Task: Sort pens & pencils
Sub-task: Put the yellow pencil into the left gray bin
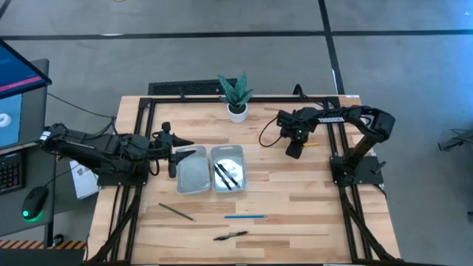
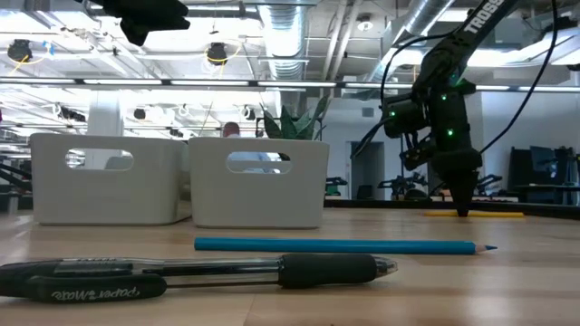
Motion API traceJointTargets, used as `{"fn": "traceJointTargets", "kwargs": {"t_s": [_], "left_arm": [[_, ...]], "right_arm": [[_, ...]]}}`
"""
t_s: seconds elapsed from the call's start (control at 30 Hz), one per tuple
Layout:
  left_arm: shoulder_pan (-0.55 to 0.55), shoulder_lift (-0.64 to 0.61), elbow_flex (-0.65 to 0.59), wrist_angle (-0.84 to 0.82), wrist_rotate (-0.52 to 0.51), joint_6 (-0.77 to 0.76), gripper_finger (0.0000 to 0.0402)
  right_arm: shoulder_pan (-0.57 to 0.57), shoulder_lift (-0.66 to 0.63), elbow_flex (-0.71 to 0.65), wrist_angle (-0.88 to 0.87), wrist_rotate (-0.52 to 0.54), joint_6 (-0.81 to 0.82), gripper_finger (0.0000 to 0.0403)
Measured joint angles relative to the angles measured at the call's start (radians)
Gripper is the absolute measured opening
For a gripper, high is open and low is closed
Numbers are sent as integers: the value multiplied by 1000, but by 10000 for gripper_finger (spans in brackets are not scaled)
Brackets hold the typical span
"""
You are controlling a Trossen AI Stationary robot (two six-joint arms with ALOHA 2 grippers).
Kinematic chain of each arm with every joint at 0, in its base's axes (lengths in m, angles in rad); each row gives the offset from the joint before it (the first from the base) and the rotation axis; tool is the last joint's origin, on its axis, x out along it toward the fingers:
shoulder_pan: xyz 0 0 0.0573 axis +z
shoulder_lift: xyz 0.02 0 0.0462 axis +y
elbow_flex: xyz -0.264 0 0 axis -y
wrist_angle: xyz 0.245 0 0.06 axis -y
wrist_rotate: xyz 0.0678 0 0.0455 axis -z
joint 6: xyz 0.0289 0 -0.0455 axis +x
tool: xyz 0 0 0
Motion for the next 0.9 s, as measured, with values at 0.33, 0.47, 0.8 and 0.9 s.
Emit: {"fn": "traceJointTargets", "kwargs": {"t_s": [0.33,0.47,0.8,0.9], "left_arm": [[0,0,0,0,0,0,137],[0,0,0,0,0,0,137],[0,0,0,0,0,1,137],[0,0,0,0,0,8,137]], "right_arm": [[0,2,0,-1,-20,1,49],[0,2,-1,-4,-20,1,37],[0,-60,-7,-7,-70,93,48],[0,-112,-6,-15,-102,117,46]]}}
